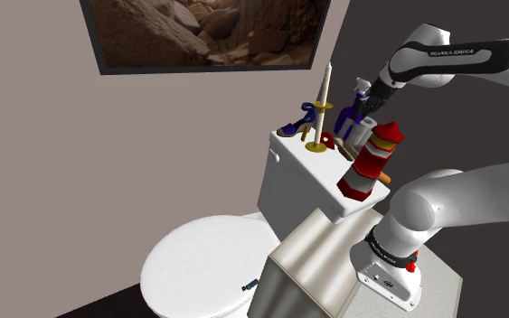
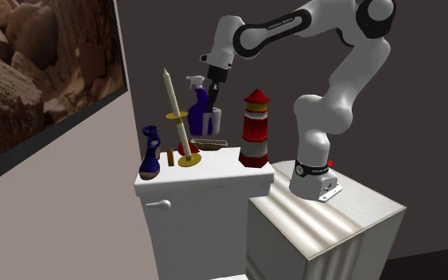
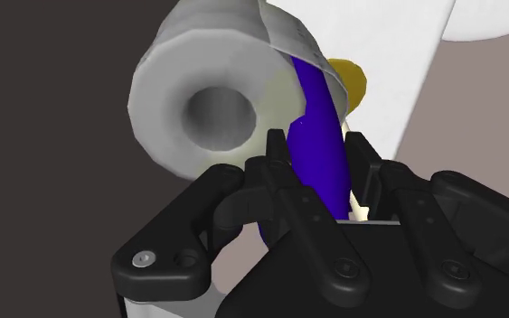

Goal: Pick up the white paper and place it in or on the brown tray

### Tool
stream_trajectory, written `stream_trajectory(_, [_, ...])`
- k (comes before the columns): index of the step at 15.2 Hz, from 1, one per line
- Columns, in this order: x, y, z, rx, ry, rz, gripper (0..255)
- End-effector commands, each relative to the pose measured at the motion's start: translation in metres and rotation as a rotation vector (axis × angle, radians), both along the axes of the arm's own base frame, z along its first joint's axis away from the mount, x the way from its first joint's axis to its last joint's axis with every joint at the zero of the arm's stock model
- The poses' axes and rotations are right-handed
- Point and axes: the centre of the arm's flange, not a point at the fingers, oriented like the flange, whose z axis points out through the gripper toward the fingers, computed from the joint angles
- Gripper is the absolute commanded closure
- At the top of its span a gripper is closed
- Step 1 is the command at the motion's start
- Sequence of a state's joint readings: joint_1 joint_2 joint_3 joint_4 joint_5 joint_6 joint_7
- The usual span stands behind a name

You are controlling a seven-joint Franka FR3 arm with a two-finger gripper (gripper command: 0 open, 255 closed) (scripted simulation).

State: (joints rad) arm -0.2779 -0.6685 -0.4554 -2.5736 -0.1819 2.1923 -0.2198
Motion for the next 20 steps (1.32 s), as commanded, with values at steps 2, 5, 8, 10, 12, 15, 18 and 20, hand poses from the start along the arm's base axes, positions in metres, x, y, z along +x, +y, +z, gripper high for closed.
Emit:
stream_trajectory(2, [-0.001,-0.001,-0.019,0.003,0.009,-0.005,255])
stream_trajectory(5, [-0.001,-0.001,-0.035,0.003,0.009,-0.005,255])
stream_trajectory(8, [-0.002,-0.001,-0.042,0.003,0.009,-0.005,255])
stream_trajectory(10, [-0.001,-0.001,-0.042,0.003,0.009,-0.005,255])
stream_trajectory(12, [-0.001,-0.001,-0.042,0.003,0.009,-0.005,255])
stream_trajectory(15, [-0.001,-0.001,-0.042,0.003,0.009,-0.005,0])
stream_trajectory(18, [-0.001,-0.002,-0.042,0.003,0.009,-0.005,0])
stream_trajectory(20, [-0.001,-0.001,-0.042,0.003,0.009,-0.005,0])
